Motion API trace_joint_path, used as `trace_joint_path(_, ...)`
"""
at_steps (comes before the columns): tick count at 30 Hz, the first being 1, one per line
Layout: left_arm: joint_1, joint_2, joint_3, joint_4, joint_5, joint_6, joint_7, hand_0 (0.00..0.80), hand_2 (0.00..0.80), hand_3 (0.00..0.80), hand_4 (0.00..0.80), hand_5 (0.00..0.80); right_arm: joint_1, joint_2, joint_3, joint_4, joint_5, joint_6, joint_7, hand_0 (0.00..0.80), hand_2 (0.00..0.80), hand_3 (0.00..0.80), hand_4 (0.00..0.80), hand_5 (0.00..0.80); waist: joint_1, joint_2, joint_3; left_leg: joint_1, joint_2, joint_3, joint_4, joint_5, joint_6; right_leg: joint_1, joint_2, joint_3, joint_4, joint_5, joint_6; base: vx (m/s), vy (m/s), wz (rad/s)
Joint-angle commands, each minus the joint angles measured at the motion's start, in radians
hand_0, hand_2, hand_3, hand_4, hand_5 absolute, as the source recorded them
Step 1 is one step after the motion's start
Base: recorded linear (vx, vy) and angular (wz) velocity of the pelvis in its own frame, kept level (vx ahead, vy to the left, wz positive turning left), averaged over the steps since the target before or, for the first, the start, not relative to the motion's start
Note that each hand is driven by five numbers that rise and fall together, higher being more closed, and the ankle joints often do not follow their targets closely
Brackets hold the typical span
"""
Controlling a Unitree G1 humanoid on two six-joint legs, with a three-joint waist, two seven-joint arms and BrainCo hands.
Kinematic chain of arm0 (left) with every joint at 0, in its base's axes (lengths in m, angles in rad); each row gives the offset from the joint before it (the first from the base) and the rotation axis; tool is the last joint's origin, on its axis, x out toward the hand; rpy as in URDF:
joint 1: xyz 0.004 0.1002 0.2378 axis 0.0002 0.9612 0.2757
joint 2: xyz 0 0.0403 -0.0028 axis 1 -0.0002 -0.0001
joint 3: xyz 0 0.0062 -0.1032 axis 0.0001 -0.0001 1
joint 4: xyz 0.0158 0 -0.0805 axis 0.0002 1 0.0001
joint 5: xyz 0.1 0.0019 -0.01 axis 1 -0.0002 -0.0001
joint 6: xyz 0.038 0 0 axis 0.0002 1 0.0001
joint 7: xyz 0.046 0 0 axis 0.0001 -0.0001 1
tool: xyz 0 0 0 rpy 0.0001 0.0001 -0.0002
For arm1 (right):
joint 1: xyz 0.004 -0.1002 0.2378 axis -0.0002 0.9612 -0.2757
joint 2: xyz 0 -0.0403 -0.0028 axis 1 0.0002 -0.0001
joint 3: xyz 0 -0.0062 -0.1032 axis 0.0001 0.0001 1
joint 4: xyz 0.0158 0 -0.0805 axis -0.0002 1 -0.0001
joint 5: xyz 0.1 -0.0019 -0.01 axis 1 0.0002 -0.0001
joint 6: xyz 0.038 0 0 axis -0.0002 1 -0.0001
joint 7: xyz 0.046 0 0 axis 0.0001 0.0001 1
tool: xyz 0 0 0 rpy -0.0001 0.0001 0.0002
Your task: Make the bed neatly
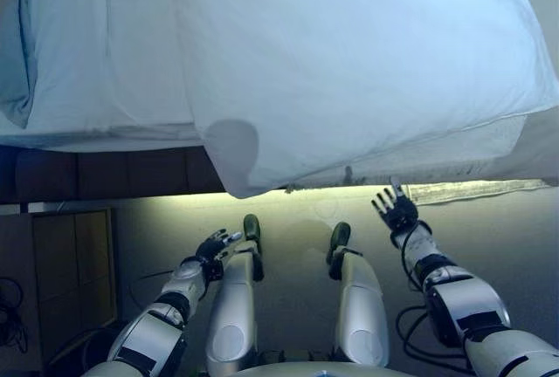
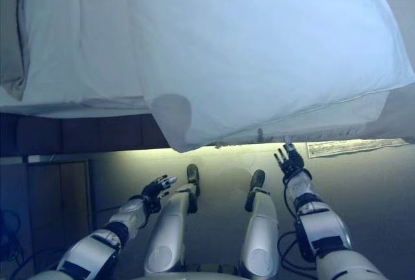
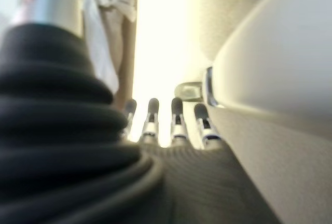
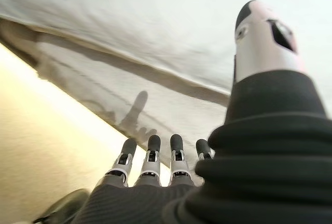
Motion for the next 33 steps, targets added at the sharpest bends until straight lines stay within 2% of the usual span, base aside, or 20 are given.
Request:
trace_joint_path(1,0.007,0.008,-0.013,-0.027,-0.048,-0.014,0.025,0.000,0.000,0.000,0.000,0.000,-0.018,-0.052,-0.010,0.004,0.040,0.050,-0.014,0.000,0.000,0.000,0.000,0.000,0.027,-0.001,-0.024,-0.111,0.012,-0.038,0.184,-0.117,-0.009,-0.057,-0.020,0.060,-0.083,0.104,0.046,-0.033,0.007,0.06)
trace_joint_path(2,0.003,0.009,-0.012,-0.033,-0.053,-0.014,0.027,0.000,0.000,0.000,0.000,0.000,-0.030,-0.062,-0.009,0.005,0.041,0.060,-0.016,0.000,0.000,0.000,0.000,0.000,0.028,0.003,-0.024,-0.126,0.011,-0.040,0.196,-0.121,-0.007,-0.077,-0.021,0.065,-0.066,0.100,0.045,0.042,0.012,0.01)
trace_joint_path(3,-0.002,0.009,-0.015,-0.043,-0.065,-0.014,0.035,0.000,0.000,0.000,0.000,0.000,-0.047,-0.073,-0.003,0.011,0.039,0.073,-0.024,0.000,0.000,0.000,0.000,0.000,0.031,0.012,-0.025,-0.137,0.011,-0.050,0.220,-0.155,-0.007,-0.099,-0.017,0.076,-0.028,0.068,0.051,0.048,0.019,-0.04)
trace_joint_path(6,-0.018,0.008,-0.024,-0.067,-0.086,-0.016,0.049,0.000,0.000,0.000,0.000,0.000,-0.088,-0.105,0.009,0.016,0.032,0.088,-0.028,0.000,0.000,0.000,0.000,0.000,0.033,0.031,-0.018,-0.195,0.004,-0.059,0.261,-0.171,0.006,-0.172,-0.020,0.090,0.039,0.050,0.042,-0.009,0.032,-0.03)
trace_joint_path(10,-0.017,0.011,-0.019,-0.114,-0.209,-0.056,0.049,0.000,0.000,0.000,0.000,0.000,-0.133,-0.149,0.018,0.001,0.032,0.089,-0.015,0.000,0.000,0.000,0.000,0.000,0.036,0.048,-0.011,-0.255,-0.011,-0.070,0.290,-0.177,0.019,-0.242,-0.022,0.105,0.094,0.038,0.037,-0.016,0.012,0.04)
trace_joint_path(15,0.017,0.002,0.029,-0.200,-0.433,-0.091,-0.018,0.000,0.000,0.000,0.000,0.000,-0.198,-0.197,0.005,-0.019,0.028,0.068,-0.030,0.000,0.000,0.000,0.000,0.000,0.051,0.063,-0.001,-0.327,-0.031,-0.085,0.321,-0.180,0.026,-0.317,-0.022,0.111,0.149,0.031,0.028,-0.007,-0.017,0.09)
trace_joint_path(21,0.077,-0.001,0.126,-0.242,-0.578,-0.095,0.006,0.000,0.000,0.000,0.000,0.000,-0.281,-0.251,-0.015,-0.037,-0.015,0.052,-0.039,0.000,0.000,0.000,0.000,0.000,0.075,0.077,0.013,-0.392,-0.056,-0.092,0.345,-0.179,0.031,-0.382,-0.026,0.113,0.200,0.021,0.021,-0.002,-0.042,0.13)
trace_joint_path(25,0.123,0.011,0.164,-0.255,-0.598,-0.100,-0.020,0.000,0.000,0.000,0.000,0.000,-0.321,-0.302,0.006,-0.050,-0.069,0.056,-0.036,0.000,0.000,0.000,0.000,0.000,0.087,0.086,0.018,-0.429,-0.062,-0.097,0.367,-0.173,0.033,-0.419,-0.026,0.117,0.243,0.010,0.011,0.005,-0.005,0.18)
trace_joint_path(33,0.213,0.033,0.208,-0.281,-0.611,-0.085,-0.049,0.000,0.000,0.000,0.000,0.000,-0.394,-0.374,0.040,-0.090,-0.114,0.073,-0.026,0.000,0.000,0.000,0.000,0.000,0.107,0.084,0.022,-0.437,-0.045,-0.105,0.377,-0.156,0.029,-0.417,-0.035,0.104,0.273,0.000,0.000,0.027,-0.005,0.10)
